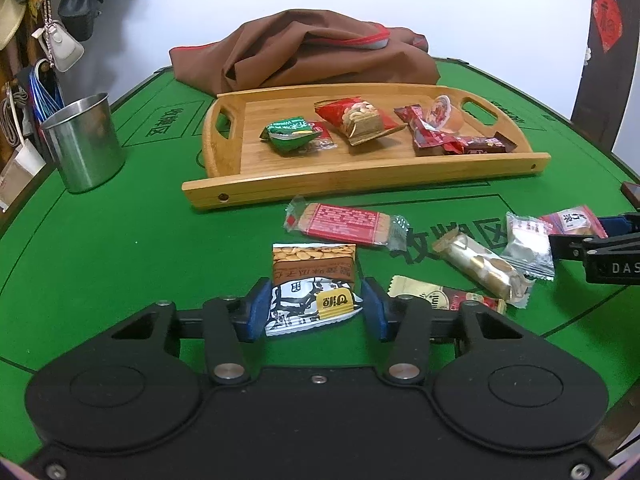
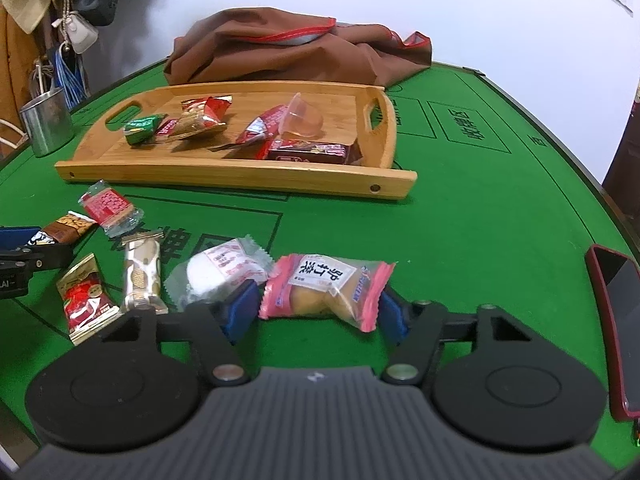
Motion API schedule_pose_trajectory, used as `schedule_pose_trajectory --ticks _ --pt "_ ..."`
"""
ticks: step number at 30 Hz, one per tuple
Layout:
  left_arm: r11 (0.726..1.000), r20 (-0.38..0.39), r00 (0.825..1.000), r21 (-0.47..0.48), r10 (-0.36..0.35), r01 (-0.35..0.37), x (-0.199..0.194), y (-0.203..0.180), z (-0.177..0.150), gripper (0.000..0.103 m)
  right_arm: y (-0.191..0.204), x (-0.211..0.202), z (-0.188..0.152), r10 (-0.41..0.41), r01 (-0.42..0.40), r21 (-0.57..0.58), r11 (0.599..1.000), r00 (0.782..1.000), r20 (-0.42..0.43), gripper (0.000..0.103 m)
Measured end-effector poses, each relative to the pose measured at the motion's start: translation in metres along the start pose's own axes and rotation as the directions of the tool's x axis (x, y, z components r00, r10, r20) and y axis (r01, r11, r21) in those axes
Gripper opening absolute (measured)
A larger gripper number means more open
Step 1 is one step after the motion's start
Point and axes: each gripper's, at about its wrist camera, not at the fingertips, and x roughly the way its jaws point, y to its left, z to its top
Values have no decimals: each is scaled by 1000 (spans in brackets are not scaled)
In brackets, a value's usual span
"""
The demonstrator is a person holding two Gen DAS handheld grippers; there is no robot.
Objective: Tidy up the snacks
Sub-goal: 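Grasp the chocolate cookie packet with the left tool while the right tool grasps the pink-wrapped cake, then carry the cookie packet and pink cake over the tray with both tools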
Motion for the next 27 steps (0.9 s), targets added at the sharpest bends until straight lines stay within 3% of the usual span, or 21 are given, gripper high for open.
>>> schedule_pose_trajectory --ticks 3,14,15,18,27 --pt "1000 0 1000 1 -4 4 -1 0 1 46 0 -1 2 4 -4 7 1000 1000 -5 59" --pt "1000 17 1000 6 -5 4 -6 -1 11 45 -4 -5 8 11 -11 32 999 1000 -8 53" --pt "1000 18 1000 7 -4 4 -5 -2 12 45 -5 -5 9 8 -7 39 999 1000 -4 45" --pt "1000 18 1000 6 -7 7 -5 -1 13 45 -9 -8 12 20 -20 55 998 1000 3 40" --pt "1000 35 999 -12 -7 7 -9 3 22 43 -19 -13 19 11 -12 82 997 1000 12 34"
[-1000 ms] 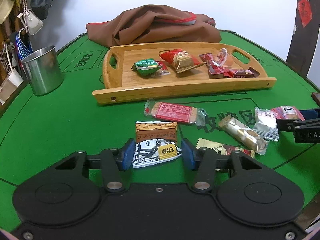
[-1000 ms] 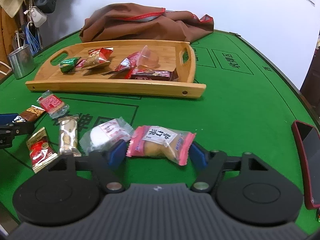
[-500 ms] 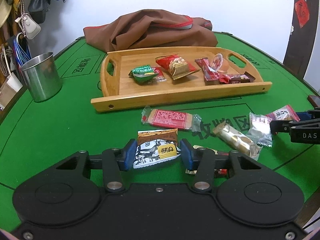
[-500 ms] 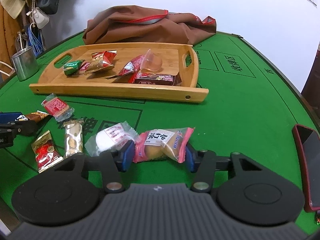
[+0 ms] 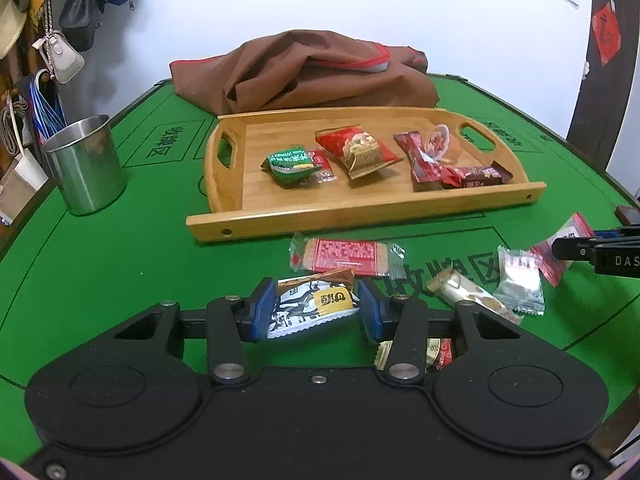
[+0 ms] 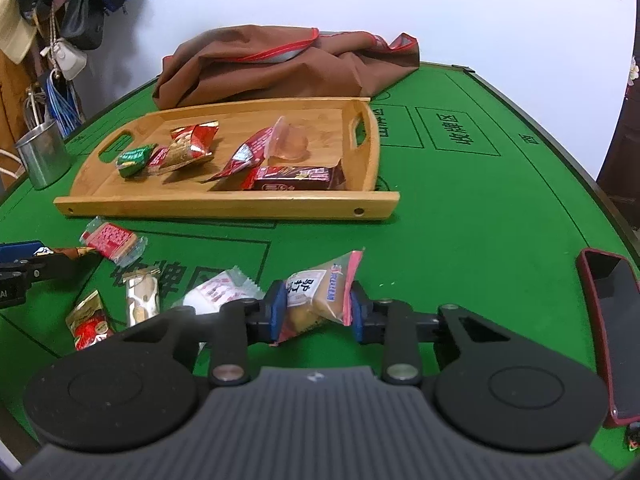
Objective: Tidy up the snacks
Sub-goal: 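Carry the cookie packet and pink cake over the tray with both tools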
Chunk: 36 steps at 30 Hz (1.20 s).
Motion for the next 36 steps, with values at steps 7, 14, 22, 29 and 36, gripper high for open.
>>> schedule_pose_trajectory --ticks 7,14,22,29,36 --pt "1000 13 1000 -2 6 -6 -2 1 3 42 -6 -3 5 -9 8 12 1000 1000 13 30" --pt "1000 22 1000 -14 3 -3 -3 5 8 41 -16 -5 13 18 -19 60 998 1000 24 28" --pt "999 47 999 -32 6 -5 -2 14 28 41 -22 -6 35 38 -43 92 995 998 47 28" --pt "999 77 997 -39 16 -13 9 22 70 41 -15 3 80 26 -35 102 994 996 89 28" --pt "997 44 999 -76 14 -11 52 31 121 41 -9 42 133 -4 -7 138 990 997 76 28"
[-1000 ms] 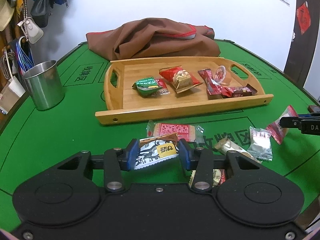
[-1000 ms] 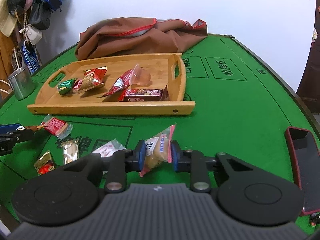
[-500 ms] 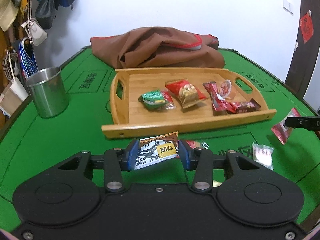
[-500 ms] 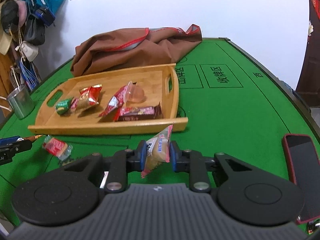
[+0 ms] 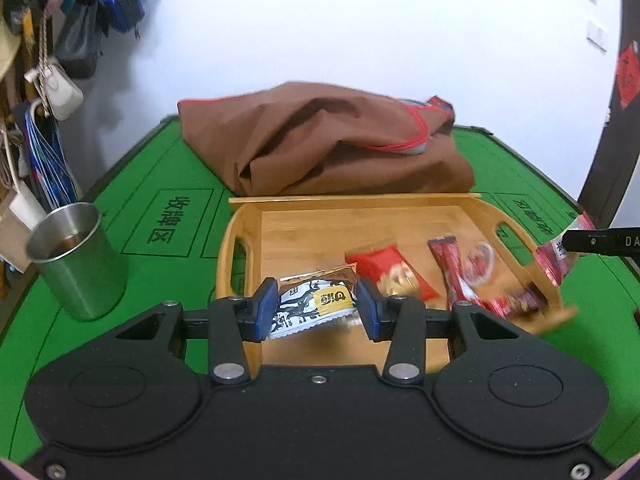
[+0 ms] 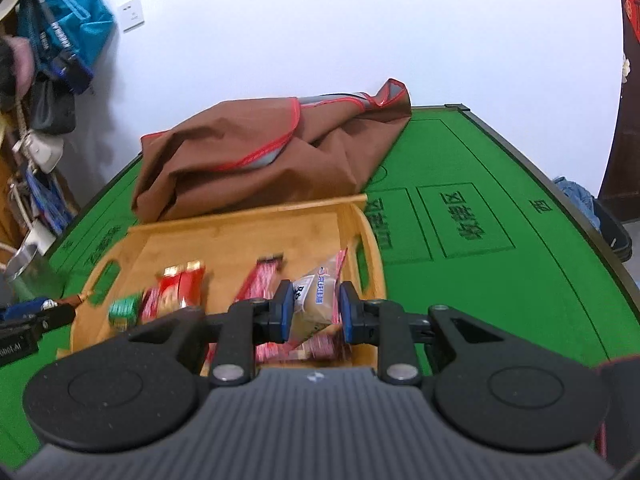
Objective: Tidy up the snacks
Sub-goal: 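Carry the cookie packet and pink cake over the tray with both tools, then open both tools to drop the snacks into the tray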
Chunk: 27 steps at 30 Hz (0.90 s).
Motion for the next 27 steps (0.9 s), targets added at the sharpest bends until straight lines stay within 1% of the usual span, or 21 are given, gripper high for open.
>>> schedule_pose_trajectory --ticks 3,6,10,14,17,21,27 --pt "1000 -42 999 -31 0 -2 27 5 17 41 4 24 18 -16 16 8 1000 1000 -15 28" --pt "999 -58 998 -35 15 -17 53 7 30 41 6 46 30 -20 20 13 1000 999 -34 28" --pt "999 -77 997 -43 20 -24 85 7 40 41 10 75 39 -15 16 18 1000 999 -47 28" --pt "999 -102 994 -46 24 -28 114 7 44 41 12 103 43 1 2 27 1000 997 -81 28" --pt "999 -111 993 -30 34 -37 126 5 44 41 13 120 41 3 -1 20 1000 995 -99 28" --pt "999 -138 990 -30 30 -34 139 6 43 41 14 137 36 28 -25 22 999 991 -127 28" --pt "1000 -153 988 -5 25 -27 150 7 43 41 16 151 31 43 -43 2 999 988 -148 29"
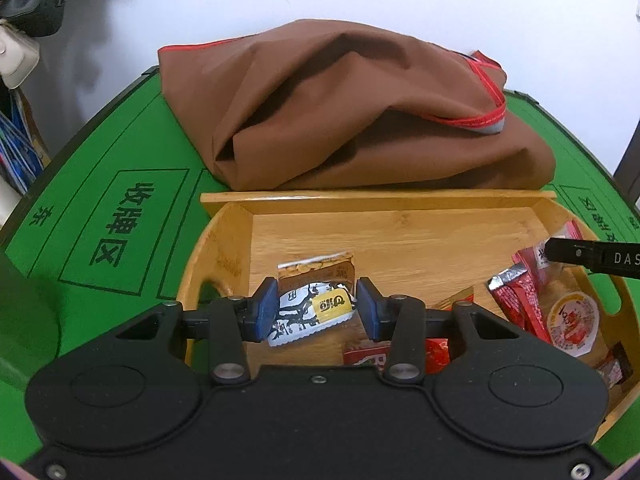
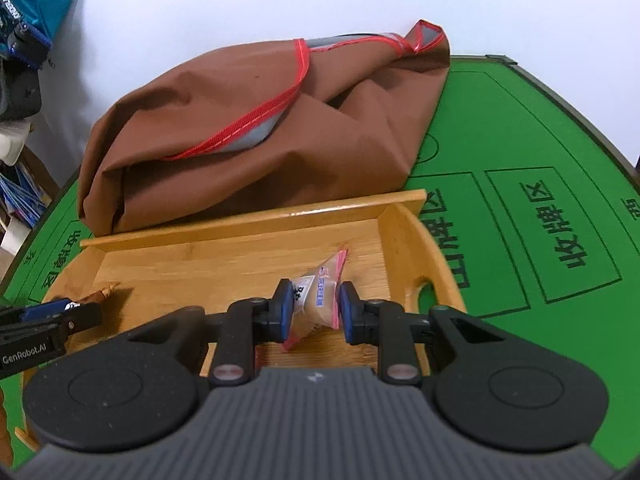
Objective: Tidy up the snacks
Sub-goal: 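Open both tools to drop the snacks into the tray, then move both tools back over the remaining snacks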
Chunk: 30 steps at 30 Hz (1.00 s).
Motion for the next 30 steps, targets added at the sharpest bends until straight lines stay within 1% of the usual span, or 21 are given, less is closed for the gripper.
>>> schedule_pose_trajectory --ticks 3,5,8,9,10,11,12,14,15,17,20,22,24,30 --pt "1000 -21 1000 0 -20 20 6 0 0 41 1 1 -1 -19 19 -24 1000 1000 2 33" --pt "1000 -26 999 6 -24 24 9 -1 -1 42 3 2 -1 -21 21 -35 999 1000 -1 38" --pt "999 -14 1000 38 -13 14 10 -5 -3 44 4 2 -4 -27 27 -42 999 1000 -2 49" --pt "999 -10 1000 47 -9 9 9 -6 -4 46 5 2 -5 -33 33 -48 998 999 0 58" --pt "999 -7 1000 51 -5 5 7 -8 -5 51 6 1 -6 -37 37 -53 998 999 1 61" --pt "999 2 1000 55 1 -1 4 -8 -5 58 6 -1 -8 -40 40 -57 998 999 3 62" --pt "998 12 1000 55 7 -8 1 -9 -6 61 7 -4 -10 -38 38 -61 997 999 8 64" --pt "998 43 999 60 17 -20 -10 -10 -8 73 7 -12 -14 -31 33 -69 997 999 19 68" --pt "998 56 998 61 22 -25 -15 -11 -9 75 7 -16 -16 -29 31 -73 997 999 27 71" --pt "997 90 996 66 23 -29 -28 -12 -13 84 7 -29 -22 -27 31 -95 995 998 53 75" --pt "996 130 991 81 31 -42 -48 -16 -20 90 7 -51 -31 -7 19 -128 992 996 92 81" --pt "995 155 987 93 33 -48 -60 -21 -24 94 6 -68 -38 16 1 -144 990 993 114 87" --pt "994 178 984 94 31 -49 -73 -25 -31 96 4 -84 -45 38 -17 -161 987 991 125 90" --pt "996 220 976 85 -11 -8 -116 -35 -61 101 -2 -123 -73 68 -40 -208 977 990 127 93"
